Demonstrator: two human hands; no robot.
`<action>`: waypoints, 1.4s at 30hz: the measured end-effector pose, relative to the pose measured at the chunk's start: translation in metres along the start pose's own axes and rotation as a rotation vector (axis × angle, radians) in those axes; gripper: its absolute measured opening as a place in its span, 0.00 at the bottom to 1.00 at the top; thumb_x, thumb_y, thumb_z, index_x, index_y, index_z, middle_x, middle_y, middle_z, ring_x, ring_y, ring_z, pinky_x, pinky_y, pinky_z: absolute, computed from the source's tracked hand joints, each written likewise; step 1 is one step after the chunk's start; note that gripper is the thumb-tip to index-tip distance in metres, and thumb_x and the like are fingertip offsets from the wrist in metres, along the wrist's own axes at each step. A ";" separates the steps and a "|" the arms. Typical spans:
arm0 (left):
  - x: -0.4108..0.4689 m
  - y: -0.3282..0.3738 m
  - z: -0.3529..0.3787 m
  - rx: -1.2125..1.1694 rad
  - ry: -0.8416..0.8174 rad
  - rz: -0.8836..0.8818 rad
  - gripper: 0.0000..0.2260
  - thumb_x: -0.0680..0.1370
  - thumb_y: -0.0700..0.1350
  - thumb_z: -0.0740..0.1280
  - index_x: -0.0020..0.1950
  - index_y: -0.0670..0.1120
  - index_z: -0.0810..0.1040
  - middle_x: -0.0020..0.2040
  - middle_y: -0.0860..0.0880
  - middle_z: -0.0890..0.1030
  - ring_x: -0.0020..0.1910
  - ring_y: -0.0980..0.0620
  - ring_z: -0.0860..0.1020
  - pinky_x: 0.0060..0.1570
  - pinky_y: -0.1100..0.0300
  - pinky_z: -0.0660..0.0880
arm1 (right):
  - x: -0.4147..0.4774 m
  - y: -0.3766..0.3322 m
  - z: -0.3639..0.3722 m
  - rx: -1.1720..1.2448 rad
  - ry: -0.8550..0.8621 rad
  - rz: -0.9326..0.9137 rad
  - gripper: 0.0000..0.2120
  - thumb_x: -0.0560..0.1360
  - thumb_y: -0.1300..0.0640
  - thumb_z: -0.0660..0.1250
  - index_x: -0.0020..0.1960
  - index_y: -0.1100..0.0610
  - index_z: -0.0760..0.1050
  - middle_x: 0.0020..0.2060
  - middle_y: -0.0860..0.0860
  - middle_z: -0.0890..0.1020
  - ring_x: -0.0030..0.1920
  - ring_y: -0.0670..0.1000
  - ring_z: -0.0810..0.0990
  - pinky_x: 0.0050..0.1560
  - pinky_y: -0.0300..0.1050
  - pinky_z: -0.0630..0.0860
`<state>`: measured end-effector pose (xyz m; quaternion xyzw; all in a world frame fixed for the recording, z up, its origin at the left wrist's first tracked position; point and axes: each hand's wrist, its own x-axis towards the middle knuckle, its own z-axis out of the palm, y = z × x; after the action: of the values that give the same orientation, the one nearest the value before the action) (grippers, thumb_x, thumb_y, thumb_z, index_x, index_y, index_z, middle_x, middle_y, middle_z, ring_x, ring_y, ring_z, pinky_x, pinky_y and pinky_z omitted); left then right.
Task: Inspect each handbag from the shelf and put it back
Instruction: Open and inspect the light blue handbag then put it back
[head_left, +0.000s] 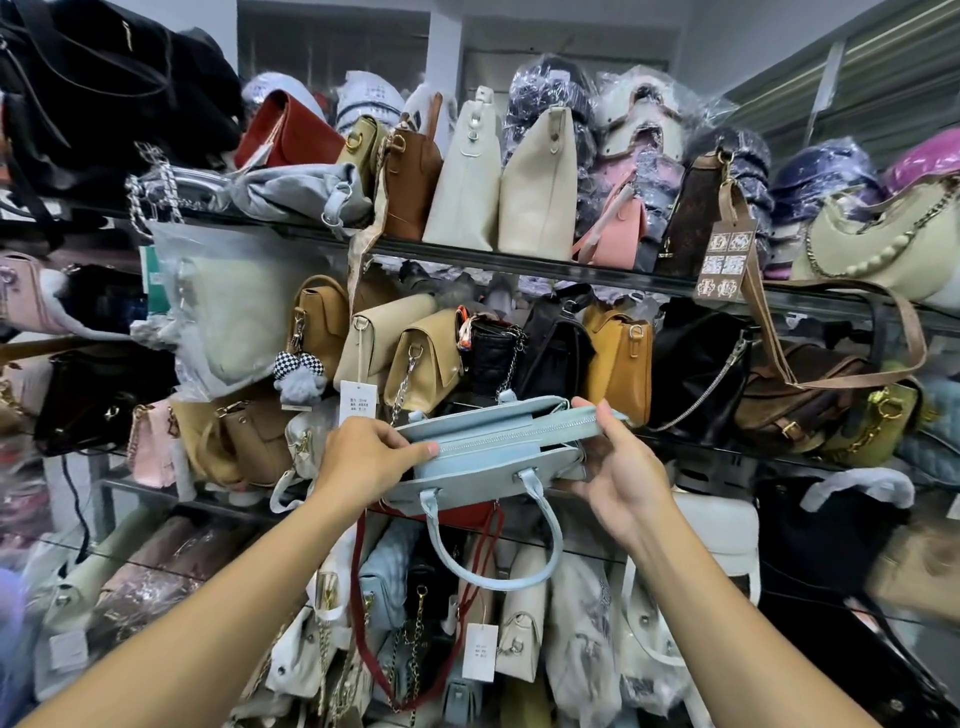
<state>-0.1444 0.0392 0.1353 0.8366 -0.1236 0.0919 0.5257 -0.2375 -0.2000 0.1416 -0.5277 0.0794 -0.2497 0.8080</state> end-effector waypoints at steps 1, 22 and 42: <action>0.000 0.000 -0.001 0.012 -0.009 0.007 0.15 0.68 0.55 0.81 0.32 0.47 0.82 0.27 0.54 0.76 0.32 0.56 0.72 0.31 0.61 0.65 | 0.000 0.001 0.000 0.000 -0.003 0.004 0.14 0.83 0.47 0.63 0.56 0.53 0.84 0.52 0.54 0.87 0.57 0.58 0.82 0.54 0.68 0.80; 0.004 -0.002 0.009 0.625 -0.324 0.105 0.13 0.75 0.40 0.64 0.30 0.44 0.71 0.30 0.47 0.77 0.35 0.44 0.77 0.35 0.54 0.75 | -0.001 0.009 0.003 -0.045 0.039 0.030 0.08 0.79 0.55 0.70 0.46 0.56 0.85 0.52 0.56 0.85 0.49 0.57 0.83 0.58 0.74 0.76; -0.003 0.023 0.028 -0.064 -0.432 0.029 0.13 0.76 0.42 0.75 0.32 0.39 0.83 0.32 0.46 0.85 0.26 0.55 0.70 0.30 0.65 0.70 | 0.010 0.019 0.010 -0.132 0.049 0.020 0.09 0.81 0.51 0.69 0.51 0.57 0.77 0.49 0.57 0.84 0.38 0.53 0.84 0.40 0.56 0.77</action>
<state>-0.1540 0.0045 0.1416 0.8178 -0.2485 -0.0860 0.5118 -0.2193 -0.1910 0.1301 -0.5728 0.1208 -0.2487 0.7716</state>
